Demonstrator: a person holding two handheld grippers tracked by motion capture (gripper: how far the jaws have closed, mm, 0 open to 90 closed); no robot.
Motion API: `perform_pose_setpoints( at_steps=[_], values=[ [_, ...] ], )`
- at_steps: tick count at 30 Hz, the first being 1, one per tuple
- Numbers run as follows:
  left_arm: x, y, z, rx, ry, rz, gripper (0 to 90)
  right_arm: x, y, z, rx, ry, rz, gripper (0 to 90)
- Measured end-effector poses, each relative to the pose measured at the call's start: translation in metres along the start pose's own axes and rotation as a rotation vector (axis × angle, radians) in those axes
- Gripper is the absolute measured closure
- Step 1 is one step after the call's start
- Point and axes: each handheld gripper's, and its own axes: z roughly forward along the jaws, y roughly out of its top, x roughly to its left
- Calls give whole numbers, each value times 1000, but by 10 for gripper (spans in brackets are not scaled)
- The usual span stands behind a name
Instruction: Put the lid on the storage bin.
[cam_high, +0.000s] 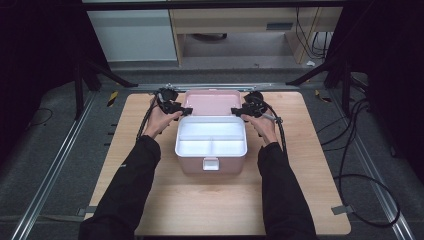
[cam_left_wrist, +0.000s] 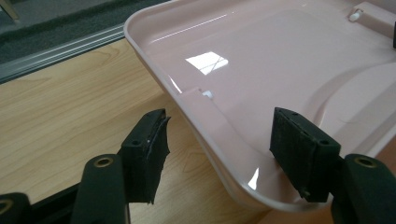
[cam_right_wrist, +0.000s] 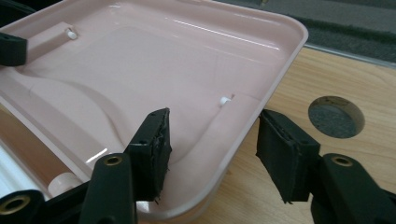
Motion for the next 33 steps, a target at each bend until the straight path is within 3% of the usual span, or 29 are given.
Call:
perform_pose_setpoints(
  at_steps=[4, 9, 14, 17, 21, 28, 33],
  values=[
    [2, -2, 6, -1, -17, -20, 378, -1, 1, 2, 9, 3, 7, 449],
    [6, -3, 8, -9, -51, -31, 382, 2, 7, 4, 43, -18, -26, 447],
    [10, -5, 7, -6, -100, -99, 410, 0, 6, 4, 33, -6, -4, 452],
    [10, -4, 6, -8, -97, -89, 420, 1, 7, 2, 33, -6, -15, 461],
    [8, -2, 0, -16, -66, -46, 444, -1, 9, -2, -1, 14, 11, 478],
    [8, 4, -16, -80, -56, -53, 503, 4, 14, -12, -58, 15, -3, 507],
    [3, 8, -25, -101, -36, -28, 510, 8, 19, -22, -93, 11, -17, 509]
  ],
)
